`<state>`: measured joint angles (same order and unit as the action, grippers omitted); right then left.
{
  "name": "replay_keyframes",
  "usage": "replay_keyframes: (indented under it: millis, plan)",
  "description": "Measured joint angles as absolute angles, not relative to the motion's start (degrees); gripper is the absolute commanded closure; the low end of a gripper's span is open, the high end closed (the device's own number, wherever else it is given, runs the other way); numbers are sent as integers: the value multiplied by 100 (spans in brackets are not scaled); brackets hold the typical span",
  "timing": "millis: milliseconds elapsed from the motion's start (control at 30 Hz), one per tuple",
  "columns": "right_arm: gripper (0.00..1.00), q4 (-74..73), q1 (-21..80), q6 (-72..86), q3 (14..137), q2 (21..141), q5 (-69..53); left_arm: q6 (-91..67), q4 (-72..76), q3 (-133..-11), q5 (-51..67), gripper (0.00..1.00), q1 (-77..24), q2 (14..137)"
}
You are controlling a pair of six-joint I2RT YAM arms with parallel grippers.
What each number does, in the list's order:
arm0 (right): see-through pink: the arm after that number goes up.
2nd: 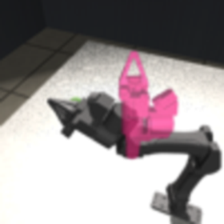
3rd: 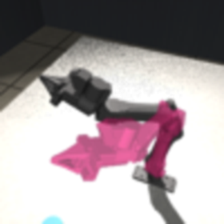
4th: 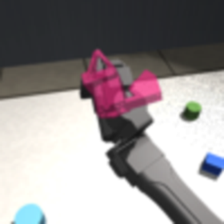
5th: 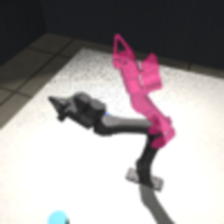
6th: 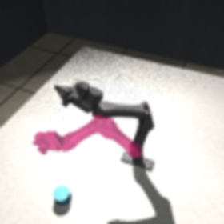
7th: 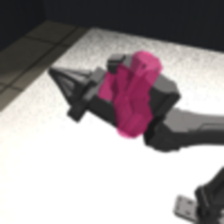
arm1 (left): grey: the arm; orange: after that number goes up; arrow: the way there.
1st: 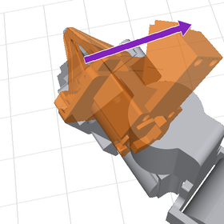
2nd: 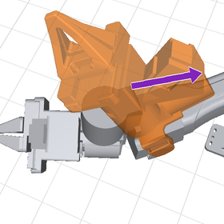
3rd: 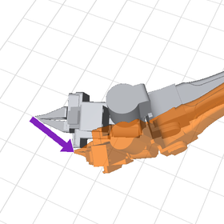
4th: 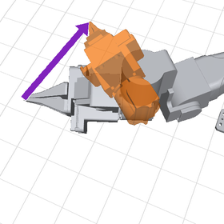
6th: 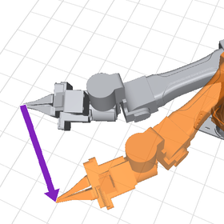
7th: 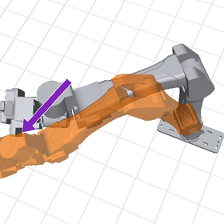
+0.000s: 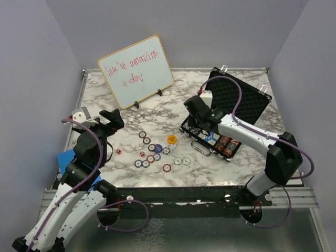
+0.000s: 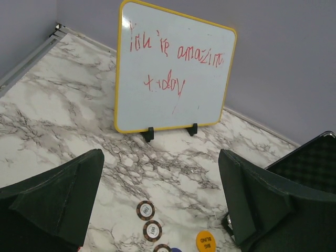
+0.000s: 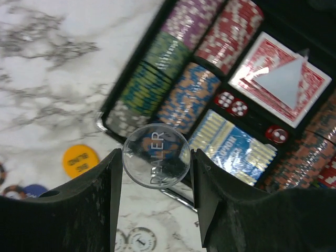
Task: Pack up texas hold em set
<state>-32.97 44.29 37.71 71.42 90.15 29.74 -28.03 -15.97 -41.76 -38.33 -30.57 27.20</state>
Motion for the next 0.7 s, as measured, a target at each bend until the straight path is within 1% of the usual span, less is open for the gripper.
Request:
replay_keyframes:
  millis: [133,267,700]
  plan:
    - [54,-3446,3988,3927,6591,9026,2902,-2838,-1597,-4176,-3769,1,-3057,2783]
    - [54,-3494,3638,4005,6333,9037,2801,-2867,-1597,-4176,-3710,1,-3057,2847]
    - [52,-3448,3334,3957,5961,9247,2276,-2864,-1597,-4176,-3684,1,-3057,2961]
